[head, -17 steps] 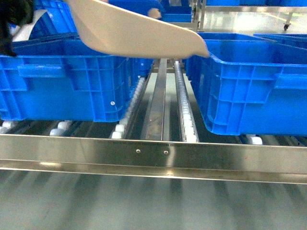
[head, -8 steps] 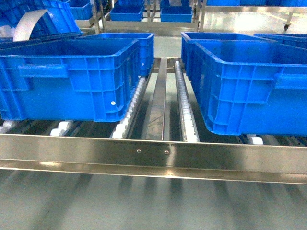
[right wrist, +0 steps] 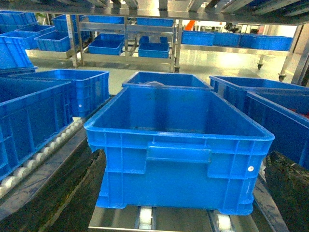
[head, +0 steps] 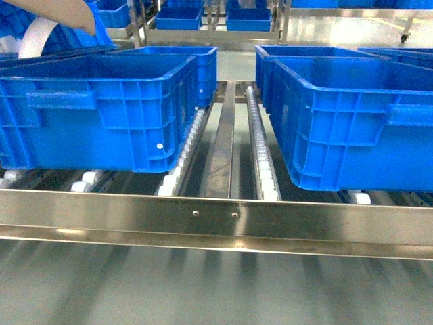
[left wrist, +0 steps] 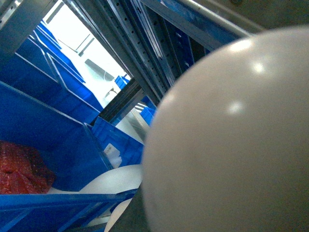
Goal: Place part in tray to right shelf
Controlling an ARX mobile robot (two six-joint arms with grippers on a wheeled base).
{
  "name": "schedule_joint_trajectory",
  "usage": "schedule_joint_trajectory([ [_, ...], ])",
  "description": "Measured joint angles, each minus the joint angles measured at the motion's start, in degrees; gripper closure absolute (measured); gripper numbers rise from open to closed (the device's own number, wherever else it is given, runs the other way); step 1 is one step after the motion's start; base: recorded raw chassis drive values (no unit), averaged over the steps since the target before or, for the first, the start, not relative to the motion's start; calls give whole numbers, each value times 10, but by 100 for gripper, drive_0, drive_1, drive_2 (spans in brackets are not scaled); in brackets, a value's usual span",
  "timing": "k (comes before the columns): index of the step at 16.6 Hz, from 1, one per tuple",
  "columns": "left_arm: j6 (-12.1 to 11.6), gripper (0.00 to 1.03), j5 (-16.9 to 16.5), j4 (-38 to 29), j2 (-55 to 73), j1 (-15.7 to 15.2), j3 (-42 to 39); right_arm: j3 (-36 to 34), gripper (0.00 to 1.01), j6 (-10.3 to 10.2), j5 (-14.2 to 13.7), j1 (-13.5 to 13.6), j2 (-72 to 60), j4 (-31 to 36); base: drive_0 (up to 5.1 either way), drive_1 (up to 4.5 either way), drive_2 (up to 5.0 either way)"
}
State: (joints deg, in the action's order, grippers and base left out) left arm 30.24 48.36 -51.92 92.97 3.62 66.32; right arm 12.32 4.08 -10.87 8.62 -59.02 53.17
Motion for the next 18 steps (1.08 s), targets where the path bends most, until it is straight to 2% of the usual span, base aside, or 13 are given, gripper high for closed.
schedule_joint_trajectory([
  [3, 29, 90, -16, 9, -15, 2, -18, 0, 3, 0, 0, 0, 0, 0, 0, 0, 0],
  [6, 120, 90, -115, -108, -108, 1, -162, 0, 3, 0, 0, 0, 0, 0, 0, 0, 0],
  [7, 125, 90, -127, -157, -149, 1, -214, 0, 3, 0, 0, 0, 0, 0, 0, 0, 0],
  [8, 126, 90, -164, -208, -200, 3, -282, 0, 3, 0, 0, 0, 0, 0, 0, 0, 0],
  [9, 53, 90, -291, -1, -286, -25, -290, 8, 11, -14, 19, -6, 25, -80, 0, 0, 0],
  [10, -55, 90, -393, 129, -344, -38, -310, -1, 24, -23, 36, -13, 62, -125, 0, 0, 0],
  [11, -155, 90, -460, 226, -389, -39, -359, -16, 36, -28, 43, -23, 90, -136, 0, 0, 0],
  [12, -230, 90, -486, 260, -401, -32, -414, -34, 52, -31, 50, -32, 113, -145, 0, 0, 0],
  [13, -258, 90, -486, 254, -403, -33, -445, -45, 62, -31, 57, -36, 128, -154, 0, 0, 0],
  [14, -268, 90, -483, 244, -416, -35, -461, -52, 69, -32, 66, -42, 140, -161, 0, 0, 0],
  [15, -281, 90, -481, 229, -448, -37, -479, -63, 82, -32, 103, -78, 164, -173, 0, 0, 0],
  [16, -288, 90, -482, 218, -475, -37, -496, -70, 95, -32, 102, -90, 189, -184, 0, 0, 0],
  [18, -292, 90, -484, 221, -496, -36, -534, -84, 99, -33, 108, -87, 222, -209, 0, 0, 0],
])
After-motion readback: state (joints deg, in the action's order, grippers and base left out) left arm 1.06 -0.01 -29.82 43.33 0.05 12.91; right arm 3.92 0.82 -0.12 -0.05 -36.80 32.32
